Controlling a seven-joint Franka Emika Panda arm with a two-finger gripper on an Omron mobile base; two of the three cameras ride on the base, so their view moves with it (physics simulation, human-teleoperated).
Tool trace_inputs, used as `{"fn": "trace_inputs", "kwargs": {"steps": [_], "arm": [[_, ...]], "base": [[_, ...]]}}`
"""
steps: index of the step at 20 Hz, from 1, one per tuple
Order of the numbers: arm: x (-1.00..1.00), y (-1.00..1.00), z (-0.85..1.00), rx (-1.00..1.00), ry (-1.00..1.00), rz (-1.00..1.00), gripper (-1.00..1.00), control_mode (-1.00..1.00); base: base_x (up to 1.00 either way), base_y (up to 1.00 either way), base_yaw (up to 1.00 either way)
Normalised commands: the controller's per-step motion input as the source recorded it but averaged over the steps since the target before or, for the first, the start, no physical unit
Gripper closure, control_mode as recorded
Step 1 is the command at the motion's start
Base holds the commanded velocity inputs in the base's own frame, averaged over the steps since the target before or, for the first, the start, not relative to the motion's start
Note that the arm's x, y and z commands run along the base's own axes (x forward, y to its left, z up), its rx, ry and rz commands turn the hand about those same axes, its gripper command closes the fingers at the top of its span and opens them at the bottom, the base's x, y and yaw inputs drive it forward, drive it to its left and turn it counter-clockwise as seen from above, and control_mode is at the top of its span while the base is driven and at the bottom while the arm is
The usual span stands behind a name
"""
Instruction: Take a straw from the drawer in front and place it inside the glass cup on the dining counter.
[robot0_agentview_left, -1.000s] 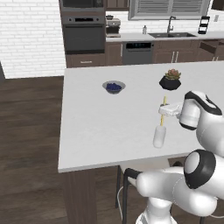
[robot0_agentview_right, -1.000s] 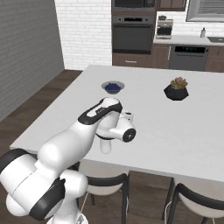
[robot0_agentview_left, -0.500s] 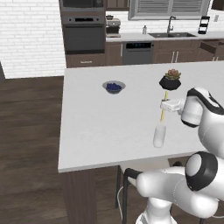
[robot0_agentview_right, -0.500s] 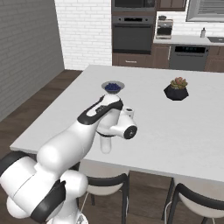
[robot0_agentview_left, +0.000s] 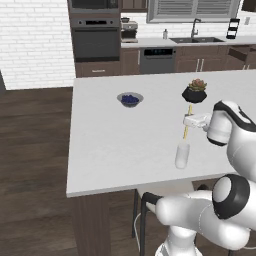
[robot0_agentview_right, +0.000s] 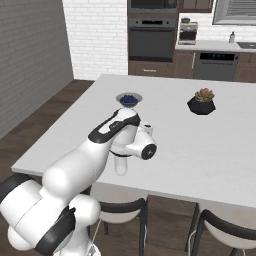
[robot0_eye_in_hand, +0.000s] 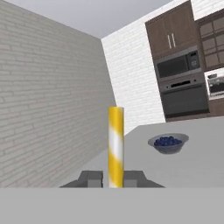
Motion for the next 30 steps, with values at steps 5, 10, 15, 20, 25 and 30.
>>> {"fn": "trace_inputs", "kwargs": {"steps": [5, 10, 15, 20, 25, 30], "arm": [[-0.15, 0.0, -0.14, 0.0, 0.02, 0.0, 1.0, -1.0], [-0.19, 0.0, -0.18, 0.0, 0.01, 0.0, 1.0, -1.0], [0.04, 0.0, -0.14, 0.0, 0.02, 0.0, 1.0, -1.0], [0.28, 0.0, -0.13, 0.0, 0.0, 0.0, 1.0, -1.0], [0.13, 0.0, -0.2, 0.0, 0.0, 0.0, 1.0, -1.0], [0.0, 0.0, -0.25, 0.0, 0.0, 0.0, 1.0, -1.0]], "base": [[0.0, 0.0, 0.0], [0.0, 0.0, 0.0], [0.0, 0.0, 0.0], [0.0, 0.0, 0.0], [0.0, 0.0, 0.0], [0.0, 0.0, 0.0]]}}
